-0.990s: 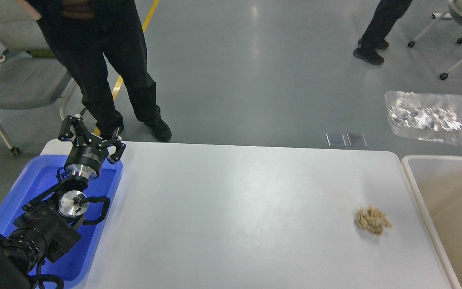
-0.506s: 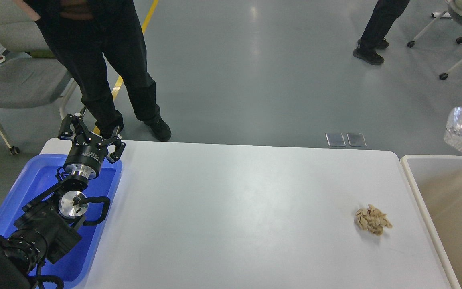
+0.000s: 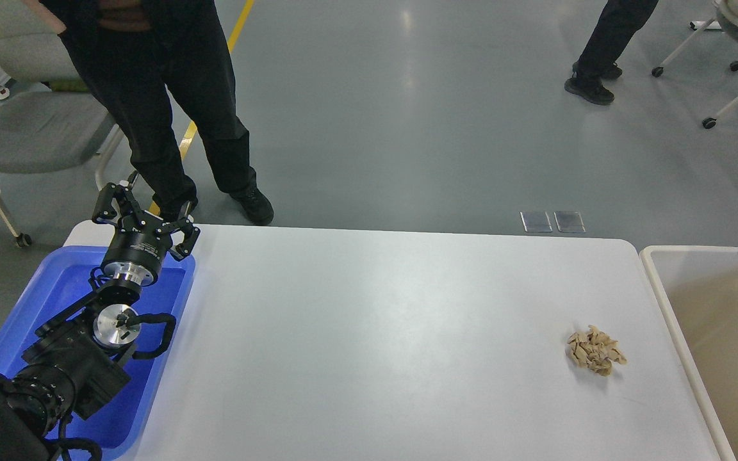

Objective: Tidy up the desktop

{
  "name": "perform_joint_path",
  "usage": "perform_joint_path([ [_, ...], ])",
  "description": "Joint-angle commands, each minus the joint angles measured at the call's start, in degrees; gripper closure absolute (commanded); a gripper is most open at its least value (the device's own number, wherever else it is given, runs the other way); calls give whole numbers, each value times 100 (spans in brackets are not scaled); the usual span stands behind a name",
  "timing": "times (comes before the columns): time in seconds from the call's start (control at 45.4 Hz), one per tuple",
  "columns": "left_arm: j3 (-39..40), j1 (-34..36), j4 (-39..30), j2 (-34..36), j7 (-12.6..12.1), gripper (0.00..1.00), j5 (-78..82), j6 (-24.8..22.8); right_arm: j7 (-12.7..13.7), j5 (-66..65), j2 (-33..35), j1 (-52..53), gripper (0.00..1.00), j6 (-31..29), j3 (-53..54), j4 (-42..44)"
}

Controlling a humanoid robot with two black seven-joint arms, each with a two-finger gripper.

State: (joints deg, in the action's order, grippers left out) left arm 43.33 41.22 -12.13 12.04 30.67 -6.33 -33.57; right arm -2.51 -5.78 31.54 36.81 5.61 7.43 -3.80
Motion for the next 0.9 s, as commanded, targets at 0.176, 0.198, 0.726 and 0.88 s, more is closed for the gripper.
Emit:
perform_joint_path([
  [0.176,0,0,0,0,1,0,0,0,576,77,-597,-69,100,573,672,38],
  [0.198,9,0,0,0,1,0,0,0,593,95,-597,-77,100,573,681,38],
  [0.726,0,0,0,0,1,0,0,0,602,403,-500,-403,0,538,690,178],
  [0.88,0,0,0,0,1,0,0,0,602,403,-412,-341,0,520,629,169],
])
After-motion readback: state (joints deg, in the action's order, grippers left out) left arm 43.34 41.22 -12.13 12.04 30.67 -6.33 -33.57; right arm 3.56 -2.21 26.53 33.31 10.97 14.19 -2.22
